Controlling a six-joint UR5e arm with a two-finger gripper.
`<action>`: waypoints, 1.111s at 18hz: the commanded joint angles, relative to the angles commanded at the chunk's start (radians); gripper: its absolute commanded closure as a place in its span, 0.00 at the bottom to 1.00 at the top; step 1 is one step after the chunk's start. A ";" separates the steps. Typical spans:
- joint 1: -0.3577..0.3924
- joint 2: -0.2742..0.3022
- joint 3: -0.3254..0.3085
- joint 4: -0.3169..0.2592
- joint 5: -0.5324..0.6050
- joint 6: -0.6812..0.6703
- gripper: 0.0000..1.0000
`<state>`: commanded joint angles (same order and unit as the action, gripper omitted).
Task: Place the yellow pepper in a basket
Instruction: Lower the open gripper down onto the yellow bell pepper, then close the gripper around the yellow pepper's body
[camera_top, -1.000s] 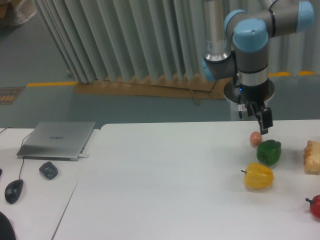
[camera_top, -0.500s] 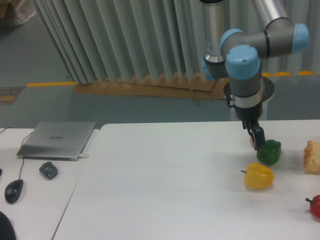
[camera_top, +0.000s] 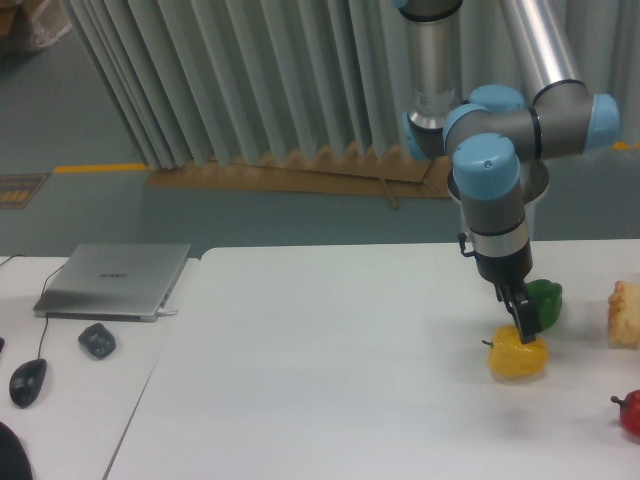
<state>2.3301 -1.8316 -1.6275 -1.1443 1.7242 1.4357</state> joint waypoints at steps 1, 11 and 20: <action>0.002 0.005 -0.015 0.005 0.000 0.011 0.00; 0.002 -0.001 -0.095 0.093 0.031 0.038 0.00; -0.017 -0.026 -0.147 0.138 0.060 0.040 0.00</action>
<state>2.3133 -1.8577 -1.7748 -1.0063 1.7840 1.4757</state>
